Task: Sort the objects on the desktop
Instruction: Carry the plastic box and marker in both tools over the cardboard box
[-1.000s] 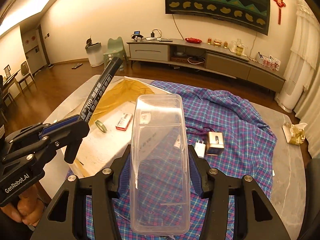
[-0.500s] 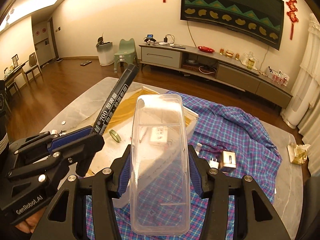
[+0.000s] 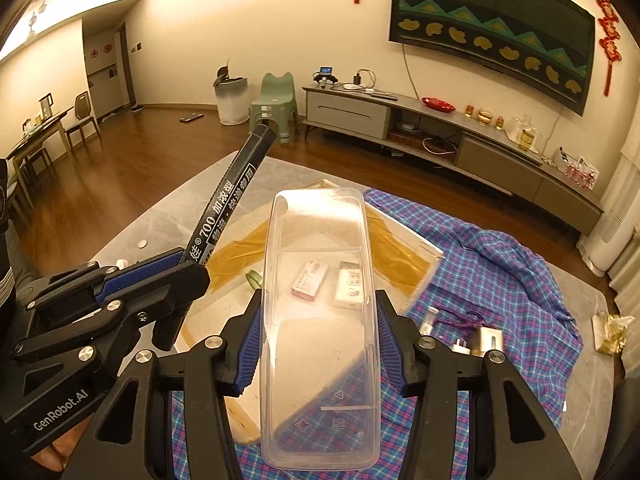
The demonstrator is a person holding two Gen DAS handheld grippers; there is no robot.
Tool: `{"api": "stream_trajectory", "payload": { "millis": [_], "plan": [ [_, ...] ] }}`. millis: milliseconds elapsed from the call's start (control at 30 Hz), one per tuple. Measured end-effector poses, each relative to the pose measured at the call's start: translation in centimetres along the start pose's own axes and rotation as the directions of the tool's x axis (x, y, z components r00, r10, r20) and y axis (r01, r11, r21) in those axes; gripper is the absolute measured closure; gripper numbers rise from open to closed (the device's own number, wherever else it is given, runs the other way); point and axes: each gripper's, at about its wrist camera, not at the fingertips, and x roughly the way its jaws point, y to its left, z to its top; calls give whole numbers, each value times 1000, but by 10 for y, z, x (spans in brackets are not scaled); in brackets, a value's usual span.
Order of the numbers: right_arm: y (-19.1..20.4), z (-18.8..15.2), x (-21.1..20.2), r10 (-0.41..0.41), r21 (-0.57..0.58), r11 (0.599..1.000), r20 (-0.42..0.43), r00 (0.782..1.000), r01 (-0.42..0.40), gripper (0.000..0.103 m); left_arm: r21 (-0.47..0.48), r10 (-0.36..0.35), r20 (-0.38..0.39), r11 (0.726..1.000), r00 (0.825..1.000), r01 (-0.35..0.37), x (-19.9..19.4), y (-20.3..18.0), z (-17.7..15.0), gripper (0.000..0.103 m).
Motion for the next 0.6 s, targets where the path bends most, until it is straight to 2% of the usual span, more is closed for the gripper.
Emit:
{"api": "stream_trajectory", "payload": {
  "millis": [300, 600],
  "plan": [
    [11, 6, 23, 26, -26, 999, -14, 1000, -26, 50, -12, 53, -23, 999, 998, -53, 10, 15, -3, 90],
    [5, 7, 48, 46, -25, 999, -37, 998, -47, 50, -12, 122, -94, 992, 988, -124, 31, 25, -11, 90]
  ]
}}
